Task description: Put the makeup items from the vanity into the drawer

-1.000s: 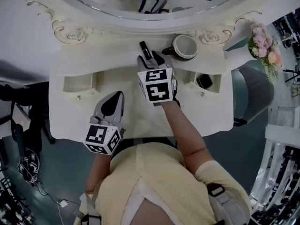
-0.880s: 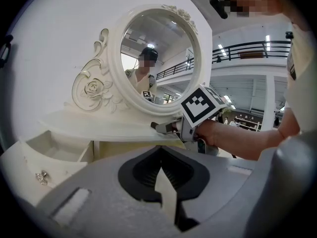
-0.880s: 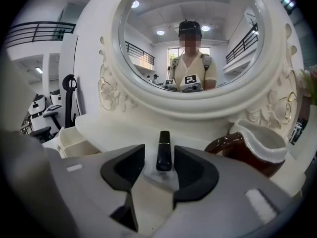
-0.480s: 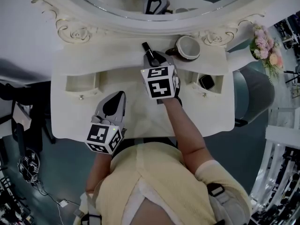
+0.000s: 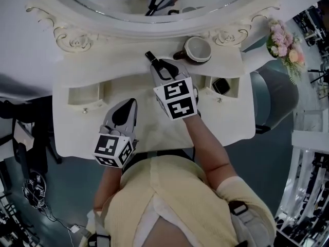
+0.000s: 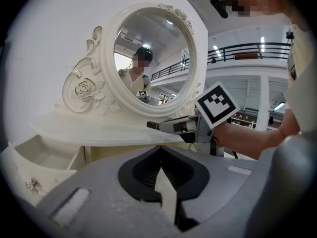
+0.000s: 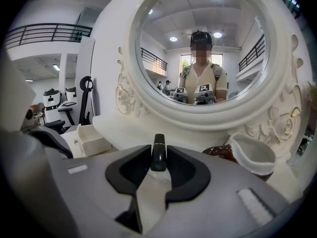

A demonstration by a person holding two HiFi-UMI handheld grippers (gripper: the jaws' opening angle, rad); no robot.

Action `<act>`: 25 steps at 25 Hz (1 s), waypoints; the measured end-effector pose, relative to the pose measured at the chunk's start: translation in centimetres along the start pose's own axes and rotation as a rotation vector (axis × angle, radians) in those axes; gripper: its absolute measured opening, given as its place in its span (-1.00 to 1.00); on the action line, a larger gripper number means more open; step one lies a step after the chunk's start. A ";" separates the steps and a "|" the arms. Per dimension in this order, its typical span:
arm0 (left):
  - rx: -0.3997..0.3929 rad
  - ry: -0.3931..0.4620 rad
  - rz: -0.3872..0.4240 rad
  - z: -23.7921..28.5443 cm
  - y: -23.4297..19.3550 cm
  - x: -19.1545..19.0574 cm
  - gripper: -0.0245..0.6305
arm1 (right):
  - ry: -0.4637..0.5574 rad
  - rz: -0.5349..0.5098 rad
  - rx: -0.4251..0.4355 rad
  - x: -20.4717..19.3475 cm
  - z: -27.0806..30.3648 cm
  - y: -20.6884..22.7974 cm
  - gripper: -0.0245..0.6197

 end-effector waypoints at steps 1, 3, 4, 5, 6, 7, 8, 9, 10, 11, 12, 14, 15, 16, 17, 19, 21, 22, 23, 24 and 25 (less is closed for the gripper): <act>-0.009 0.001 0.003 0.2 0.2 0.1 -0.93 | 0.007 -0.007 0.008 0.1 -0.6 0.0 -0.60; -0.029 0.002 0.010 0.6 0.5 0.2 -0.93 | 0.020 -0.023 0.022 0.2 -1.8 0.1 -0.60; -0.040 0.003 0.014 0.9 0.8 0.3 -0.93 | 0.026 -0.030 0.026 0.2 -2.5 0.2 -0.60; -0.052 0.003 0.018 1.1 1.0 0.4 -0.93 | 0.034 -0.035 0.028 0.2 -3.3 0.3 -0.60; -0.065 0.003 0.022 1.4 1.3 0.5 -0.93 | 0.041 -0.039 0.027 0.2 -4.1 0.6 -0.60; -0.079 0.003 0.025 1.8 1.6 0.5 -0.93 | 0.048 -0.039 0.022 0.2 -4.8 0.9 -0.60; -0.093 0.003 0.029 2.1 1.9 0.6 -0.93 | 0.054 -0.038 0.014 0.1 -5.6 1.3 -0.60; -0.108 0.002 0.033 2.4 2.2 0.6 -0.93 | 0.057 -0.036 0.005 0.0 -6.3 1.7 -0.60; -0.122 0.001 0.037 2.7 2.6 0.7 -0.93 | 0.060 -0.035 -0.006 -0.1 -7.0 2.1 -0.60; -0.137 0.001 0.041 3.1 3.0 0.8 -0.93 | 0.063 -0.034 -0.016 -0.3 -7.6 2.5 -0.60; -0.152 0.001 0.045 3.4 3.4 0.8 -0.93 | 0.065 -0.035 -0.025 -0.5 -8.3 3.0 -0.60; -0.181 0.002 0.052 4.0 4.1 0.9 -0.93 | 0.071 -0.039 -0.041 -1.0 -9.6 3.8 -0.60; -0.194 0.002 0.055 4.3 4.5 1.0 -0.93 | 0.072 -0.042 -0.051 -1.3 -10.2 4.2 -0.60; -0.206 0.003 0.057 4.5 4.8 1.0 -0.93 | 0.070 -0.043 -0.064 -1.6 -10.9 4.6 -0.60; -0.217 0.003 0.059 4.7 5.1 1.1 -0.93 | 0.068 -0.043 -0.079 -2.0 -11.5 5.0 -0.60; -0.238 0.001 0.062 5.0 5.8 1.1 -0.93 | 0.061 -0.036 -0.112 -2.7 -12.9 6.2 -0.60; -0.257 0.000 0.064 5.3 6.3 1.1 -0.93 | 0.055 -0.024 -0.148 -3.5 -14.2 7.4 -0.60; -0.266 -0.001 0.065 5.5 6.6 1.1 -0.93 | 0.050 -0.021 -0.168 -3.8 -14.8 8.0 -0.60; -0.274 -0.002 0.066 5.7 6.8 1.1 -0.93 | 0.043 -0.019 -0.187 -4.1 -15.3 8.5 -0.60; -0.281 -0.002 0.066 5.8 6.9 1.1 -0.93 | 0.033 -0.018 -0.204 -4.5 -15.8 9.1 -0.60; -0.287 -0.002 0.067 5.9 7.1 1.1 -0.93 | 0.019 -0.016 -0.218 -4.9 -16.2 9.6 -0.60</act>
Point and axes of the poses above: the fingertips, and each gripper's own axes: z forward along the fingers, y to its right, x out of its top, the point moved 7 cm from there along -z, backward along the fingers, and after that the axes turned 11 degrees about z, right-handed, at the moved point
